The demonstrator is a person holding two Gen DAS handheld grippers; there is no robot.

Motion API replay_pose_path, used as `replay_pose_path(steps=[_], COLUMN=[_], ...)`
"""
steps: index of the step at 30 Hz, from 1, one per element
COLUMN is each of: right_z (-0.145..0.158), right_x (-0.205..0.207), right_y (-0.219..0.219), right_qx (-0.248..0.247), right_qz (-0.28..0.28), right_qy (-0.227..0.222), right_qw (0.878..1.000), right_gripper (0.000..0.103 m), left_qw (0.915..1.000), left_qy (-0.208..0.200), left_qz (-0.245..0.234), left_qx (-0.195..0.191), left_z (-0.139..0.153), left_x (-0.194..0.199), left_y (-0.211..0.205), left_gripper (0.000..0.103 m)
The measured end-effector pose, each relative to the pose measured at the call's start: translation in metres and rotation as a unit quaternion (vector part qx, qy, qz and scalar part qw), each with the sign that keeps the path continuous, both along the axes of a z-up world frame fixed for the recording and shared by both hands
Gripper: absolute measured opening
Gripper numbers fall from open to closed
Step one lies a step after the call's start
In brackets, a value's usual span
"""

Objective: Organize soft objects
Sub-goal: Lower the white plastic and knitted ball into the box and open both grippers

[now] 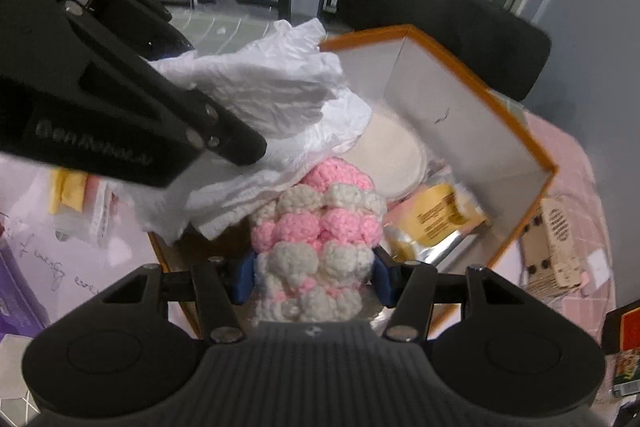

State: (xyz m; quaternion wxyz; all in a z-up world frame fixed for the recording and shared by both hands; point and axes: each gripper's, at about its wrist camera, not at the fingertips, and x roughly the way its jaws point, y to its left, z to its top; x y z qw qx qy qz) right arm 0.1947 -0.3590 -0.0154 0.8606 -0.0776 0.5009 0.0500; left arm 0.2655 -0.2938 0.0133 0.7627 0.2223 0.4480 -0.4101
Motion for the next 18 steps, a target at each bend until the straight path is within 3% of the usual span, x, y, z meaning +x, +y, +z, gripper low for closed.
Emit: replay_pose_path(steps=[5,7,9,12,14,18], right_z=[-0.008,-0.009,-0.007,-0.002,-0.001,0.005], right_x=[0.005,0.006,0.004,-0.001,-0.005,-0.011], right_y=[-0.004,-0.007,-0.006,-0.003,-0.003,-0.005], right_qx=[0.022,0.017,0.007,-0.003,-0.005,-0.008], right_qz=[-0.017,-0.025,-0.029,-0.026,-0.023,-0.021], right_qy=[0.004,0.003,-0.003,-0.014,-0.013,-0.02], right_qw=[1.0,1.0,1.0,1.0,1.0,1.0], right_gripper=[0.061,0.066,0.072,0.073,0.076,0.078], left_qw=[0.9998,0.9997,0.9996,0.9994,0.9991,0.9979], left_qy=[-0.012,-0.021,-0.026,-0.035,-0.041,-0.064], left_qz=[0.001,0.003,0.005,0.007,0.005,-0.007], left_qx=[0.015,0.012,0.007,0.002,0.013,0.011], left_z=[-0.012,-0.015,-0.016,-0.014,-0.012,0.001], left_x=[-0.002,-0.004,-0.006,-0.009,-0.01,-0.018], left_y=[-0.007,-0.01,-0.012,-0.015,-0.017,-0.015], left_gripper=[0.034,0.041,0.068,0.084,0.088,0.088])
